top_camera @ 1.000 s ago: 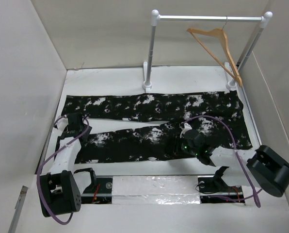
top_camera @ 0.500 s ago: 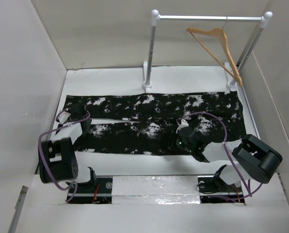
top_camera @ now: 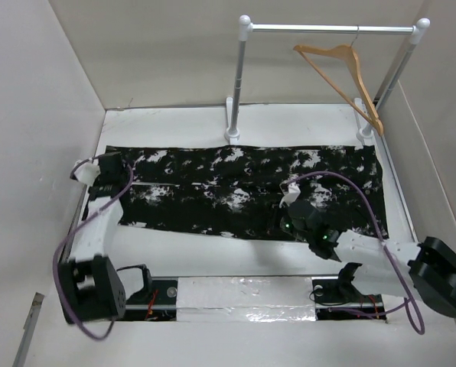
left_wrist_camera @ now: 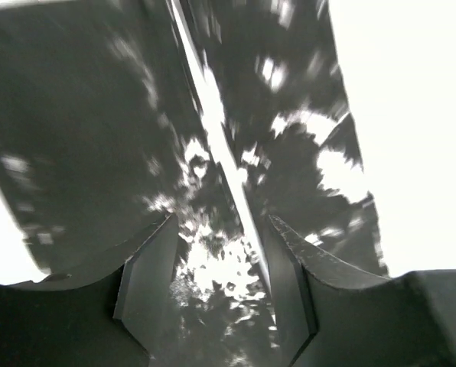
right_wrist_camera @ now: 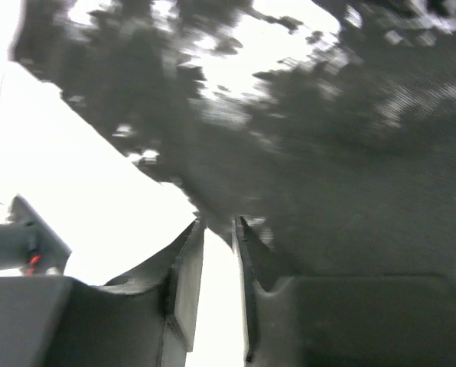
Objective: Place the trousers on the hanger
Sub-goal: Flatten out the trousers at the center of the board, then fold the trousers at the center of the board.
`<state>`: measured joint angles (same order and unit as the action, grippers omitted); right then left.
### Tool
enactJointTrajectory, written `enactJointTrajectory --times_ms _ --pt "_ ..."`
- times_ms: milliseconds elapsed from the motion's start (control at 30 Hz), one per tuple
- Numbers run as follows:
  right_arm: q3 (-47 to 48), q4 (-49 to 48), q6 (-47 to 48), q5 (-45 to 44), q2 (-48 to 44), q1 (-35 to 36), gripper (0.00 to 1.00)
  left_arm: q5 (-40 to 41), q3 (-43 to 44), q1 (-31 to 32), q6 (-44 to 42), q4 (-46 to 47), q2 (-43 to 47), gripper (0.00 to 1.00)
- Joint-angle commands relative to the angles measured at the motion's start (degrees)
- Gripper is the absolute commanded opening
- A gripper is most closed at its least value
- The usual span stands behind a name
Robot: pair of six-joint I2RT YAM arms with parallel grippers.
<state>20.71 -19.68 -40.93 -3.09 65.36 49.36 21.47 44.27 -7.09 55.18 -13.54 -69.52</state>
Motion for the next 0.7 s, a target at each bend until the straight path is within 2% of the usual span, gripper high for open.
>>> enactJointTrajectory --times_ms 0,67,100,233,267,300,400,433,500,667 --pt "-0.8 1.7 1.6 -4.3 -5.4 1.9 0.16 4.1 -4.5 -3.4 -2.1 -3.2 9.3 0.45" --pt "-2.1 2.6 1.7 -4.7 -7.8 2.7 0.01 4.4 -6.1 -6.2 -3.1 -5.3 11.3 0.25" --pt "-2.5 3.8 1.7 -4.8 -9.1 3.2 0.0 3.9 -6.1 -7.4 -3.2 -6.2 11.2 0.2" --pt "-3.5 8.9 2.3 -4.6 -18.4 4.7 0.0 0.3 -5.1 -14.8 -6.7 -10.1 8.4 0.15" --pt "-3.8 10.4 2.5 -4.6 -20.4 4.7 0.0 -0.1 -5.0 -16.3 -7.7 -10.4 7.1 0.18" --pt "-4.1 13.0 2.7 -4.6 -22.5 4.7 0.07 -1.2 -5.1 -17.9 -8.4 -10.1 6.7 0.21" --pt "-5.0 18.7 3.0 -6.0 -30.3 5.3 0.23 -3.5 -6.1 -22.6 -9.6 -8.3 4.1 0.46" --pt "-5.2 19.5 3.2 -6.7 -32.0 5.3 0.26 -4.0 -6.1 -23.3 -9.8 -7.6 3.2 0.63" --pt "-5.3 25.3 3.3 -7.9 -37.7 5.3 0.31 -5.0 -5.0 -23.3 -10.2 -7.6 -0.7 0.68" --pt "-6.1 26.9 1.9 -8.2 -40.9 5.3 0.33 -4.6 -4.9 -23.3 -9.6 -6.2 -4.0 0.67"
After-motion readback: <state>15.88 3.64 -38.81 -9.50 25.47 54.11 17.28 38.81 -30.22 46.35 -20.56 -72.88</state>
